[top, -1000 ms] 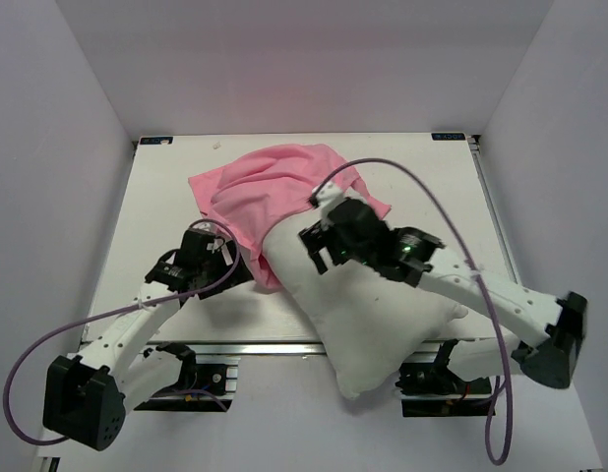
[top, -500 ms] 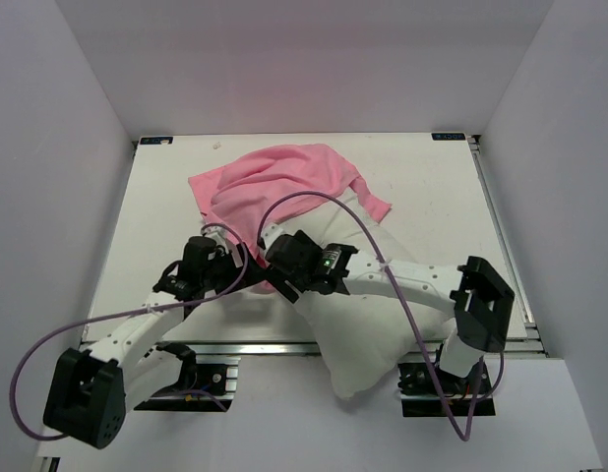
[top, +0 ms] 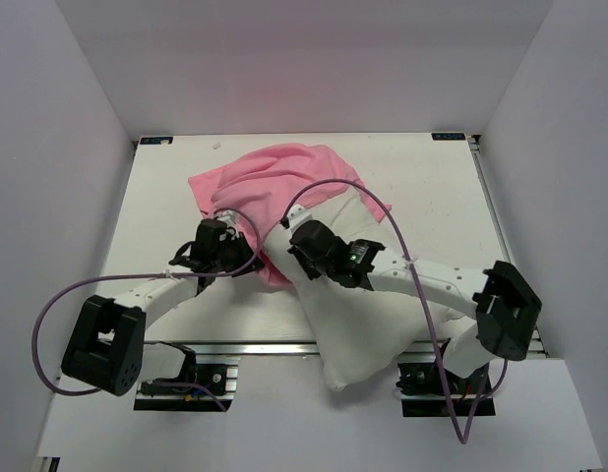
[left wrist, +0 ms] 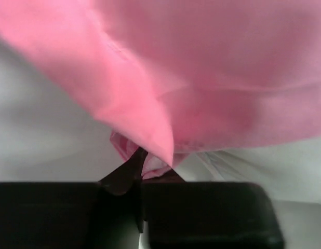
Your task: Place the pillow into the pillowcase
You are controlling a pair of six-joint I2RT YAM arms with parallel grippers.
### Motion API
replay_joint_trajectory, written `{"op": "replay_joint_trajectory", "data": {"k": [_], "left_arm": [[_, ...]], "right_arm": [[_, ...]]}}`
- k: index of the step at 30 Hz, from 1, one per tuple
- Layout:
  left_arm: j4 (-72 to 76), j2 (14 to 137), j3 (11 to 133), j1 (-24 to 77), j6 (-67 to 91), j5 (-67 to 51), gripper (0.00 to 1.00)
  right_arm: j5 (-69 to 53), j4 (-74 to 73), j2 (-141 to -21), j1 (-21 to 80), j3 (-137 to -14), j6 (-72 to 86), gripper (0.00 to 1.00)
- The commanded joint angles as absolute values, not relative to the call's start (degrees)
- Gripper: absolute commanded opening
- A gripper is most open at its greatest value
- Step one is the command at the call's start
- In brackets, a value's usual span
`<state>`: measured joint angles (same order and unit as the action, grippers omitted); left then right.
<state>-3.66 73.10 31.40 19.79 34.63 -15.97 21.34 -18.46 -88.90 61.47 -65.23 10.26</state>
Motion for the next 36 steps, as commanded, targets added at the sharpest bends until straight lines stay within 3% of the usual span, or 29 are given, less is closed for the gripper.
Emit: {"op": "replay_joint_trajectory", "data": {"k": [1,2,9,13,21,25,27,28,31,32,33,34,36], "left_arm": [[1.4,73.5,34.6,19.8,33.1,-20.2,0.06],[-0.8,73.2,35.7,20.1,33.1,-20.6,0.0],[-15.6,59.4,46.2,32.9,34.8,-16.7,0.0],[-22.7,57.0,51.8,37.9,36.4,-22.8,0.0],[-27.4,59.6,56.5,38.5,36.7,-36.4,0.0],[-29.9,59.9,54.6,38.5,36.6,-31.1,0.01],[-30.0,60.2,53.8,38.5,37.2,-31.0,0.16],[-30.4,60.3,53.9,38.5,37.1,-31.3,0.37],[-32.7,59.2,55.6,38.4,36.6,-31.8,0.64],[-33.7,58.9,56.5,38.5,36.1,-31.6,0.7],[-34.8,58.7,57.5,38.5,35.6,-31.6,0.83],[-36.6,58.2,59.7,38.5,35.3,-31.6,0.98],[-40.0,58.6,63.5,38.5,34.0,-30.2,0.98]], "right_arm": [[24.8,-8.7,-84.6,60.6,-63.4,9.8,0.0],[26.2,-6.8,-83.1,60.6,-62.8,9.8,0.0],[38.2,24.6,-77.3,60.5,-57.2,2.2,0.0],[46.3,37.3,-78.3,60.6,-57.1,-1.7,0.0],[55.4,42.9,-86.0,60.5,-58.4,-3.8,0.0],[49.8,33.3,-86.8,62.3,-55.5,6.7,0.0],[46.4,30.3,-84.9,64.1,-51.0,9.1,0.0],[44.8,29.1,-83.9,64.6,-49.5,11.6,0.0],[36.1,20.8,-78.4,64.9,-44.0,16.9,0.0],[32.6,19.3,-75.4,64.9,-42.6,17.6,0.15],[32.0,15.5,-73.8,64.9,-40.4,18.5,0.37],[31.6,13.2,-70.4,64.9,-39.6,19.9,0.67],[30.8,10.0,-66.6,64.9,-38.1,22.2,0.85]]}}
